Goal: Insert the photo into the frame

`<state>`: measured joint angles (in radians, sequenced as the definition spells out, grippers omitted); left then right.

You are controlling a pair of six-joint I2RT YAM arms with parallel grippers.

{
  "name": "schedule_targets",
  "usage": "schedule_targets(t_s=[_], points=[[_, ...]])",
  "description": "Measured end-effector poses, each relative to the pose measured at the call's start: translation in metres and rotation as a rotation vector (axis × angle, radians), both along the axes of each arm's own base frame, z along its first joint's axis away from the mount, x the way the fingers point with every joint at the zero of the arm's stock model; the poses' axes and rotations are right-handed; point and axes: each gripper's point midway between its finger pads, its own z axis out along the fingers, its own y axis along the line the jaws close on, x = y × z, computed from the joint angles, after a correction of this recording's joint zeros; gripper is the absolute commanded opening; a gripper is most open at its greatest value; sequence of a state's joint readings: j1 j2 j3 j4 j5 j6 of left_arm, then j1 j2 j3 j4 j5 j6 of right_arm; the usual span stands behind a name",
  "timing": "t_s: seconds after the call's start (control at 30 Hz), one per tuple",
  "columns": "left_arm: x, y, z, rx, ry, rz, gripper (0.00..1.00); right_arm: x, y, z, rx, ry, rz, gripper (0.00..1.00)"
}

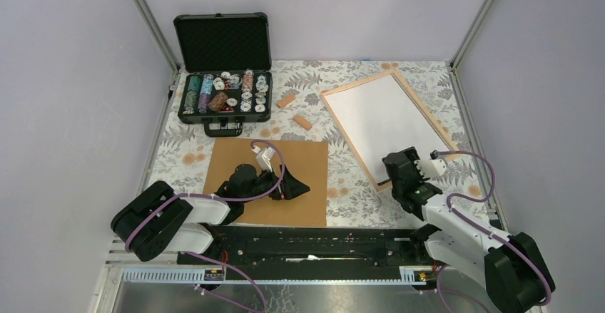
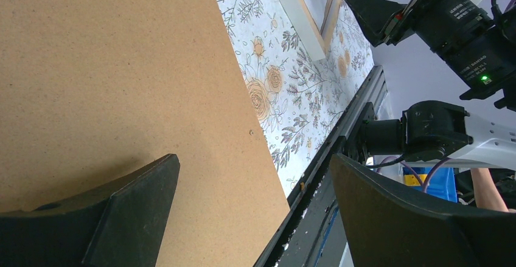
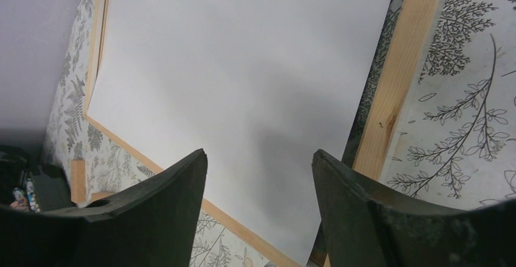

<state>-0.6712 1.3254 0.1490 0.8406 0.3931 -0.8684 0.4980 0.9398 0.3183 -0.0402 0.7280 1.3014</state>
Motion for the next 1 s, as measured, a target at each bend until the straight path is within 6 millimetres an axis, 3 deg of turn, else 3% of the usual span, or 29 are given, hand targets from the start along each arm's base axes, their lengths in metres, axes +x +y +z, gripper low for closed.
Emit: schedule_targets(t_s=[0.13,0.37,0.6,1.0], points=[[0.0,0.0,0.0,0.0,0.0,0.0,0.99,-0.002,0.001,0.005,0.009,0.014,0.008,0.92],[0.0,0.0,-0.002,0.005,0.007,0.0,0.99,0.002,0.026,0.024,0.039,0.154,0.08,0.91],[-0.001,0.0,-0.004,0.008,0.01,0.0,0.99,-0.019,0.047,-0.013,0.121,0.35,0.134,0.88],[-0.001,0.0,-0.003,0.007,0.01,0.0,0.99,-0.02,0.056,-0.026,0.205,0.37,0.102,0.88]])
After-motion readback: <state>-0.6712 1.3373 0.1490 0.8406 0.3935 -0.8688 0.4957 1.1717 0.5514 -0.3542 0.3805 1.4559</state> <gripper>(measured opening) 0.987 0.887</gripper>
